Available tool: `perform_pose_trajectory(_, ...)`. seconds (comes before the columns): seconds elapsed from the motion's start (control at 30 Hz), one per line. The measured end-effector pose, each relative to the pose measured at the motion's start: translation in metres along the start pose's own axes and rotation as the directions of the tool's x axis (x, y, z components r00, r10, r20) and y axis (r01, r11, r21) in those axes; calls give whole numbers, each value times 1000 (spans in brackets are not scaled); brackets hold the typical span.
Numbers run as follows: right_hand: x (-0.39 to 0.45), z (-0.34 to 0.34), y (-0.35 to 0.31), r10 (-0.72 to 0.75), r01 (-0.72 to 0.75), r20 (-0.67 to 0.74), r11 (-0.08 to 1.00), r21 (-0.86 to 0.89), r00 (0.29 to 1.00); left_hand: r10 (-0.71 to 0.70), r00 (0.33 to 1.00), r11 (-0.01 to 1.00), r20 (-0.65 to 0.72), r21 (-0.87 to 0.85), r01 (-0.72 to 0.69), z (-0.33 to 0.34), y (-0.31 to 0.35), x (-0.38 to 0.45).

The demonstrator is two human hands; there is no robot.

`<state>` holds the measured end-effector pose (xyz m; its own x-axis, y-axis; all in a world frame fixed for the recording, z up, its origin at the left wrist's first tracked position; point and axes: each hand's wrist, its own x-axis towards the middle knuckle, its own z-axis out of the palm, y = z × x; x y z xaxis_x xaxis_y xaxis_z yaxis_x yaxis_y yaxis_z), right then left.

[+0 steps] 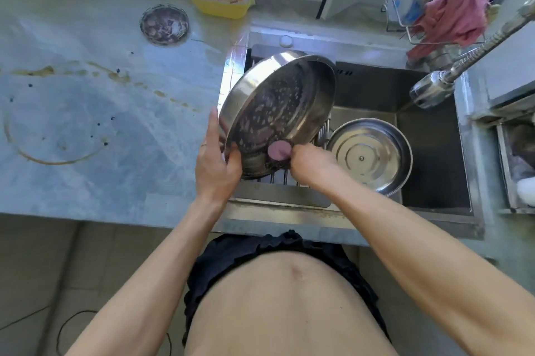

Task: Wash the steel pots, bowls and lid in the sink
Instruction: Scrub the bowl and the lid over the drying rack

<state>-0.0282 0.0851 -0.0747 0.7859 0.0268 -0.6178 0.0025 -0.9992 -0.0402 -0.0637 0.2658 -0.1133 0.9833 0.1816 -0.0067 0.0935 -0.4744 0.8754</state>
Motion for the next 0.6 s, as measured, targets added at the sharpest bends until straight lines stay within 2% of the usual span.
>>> perform_pose_trajectory(0.07,-7,11,-15,-109,106,71,994,40,992,-85,996,996,22,-27,85,9,0,-18)
perform_pose_trajectory(0.13,-2,11,-4,-118,120,56,993,-21,991,-102,994,995,26,-2,102,8,-5,-17)
perform_pose_trajectory(0.27,12,-11,31,58,-69,-76,984,-161,995,85,996,995,17,58,-86,-7,3,9)
perform_pose_trajectory(0.3,10,-11,23,53,-63,-62,983,-171,997,98,995,994,-4,44,-97,-6,3,7)
perform_pose_trajectory(0.4,-3,7,-19,-64,68,70,996,-60,995,-73,997,996,-4,-50,73,7,-3,-11)
perform_pose_trajectory(0.47,-5,13,-23,-132,135,94,991,-20,987,-131,991,990,32,-53,133,13,-9,-18)
perform_pose_trajectory(0.53,4,2,-2,-61,65,61,996,-63,996,-88,996,996,8,-18,88,8,-8,-9)
perform_pose_trajectory(0.6,10,-9,20,52,-52,-5,991,-125,999,21,1000,998,-15,62,-20,-2,-1,1)
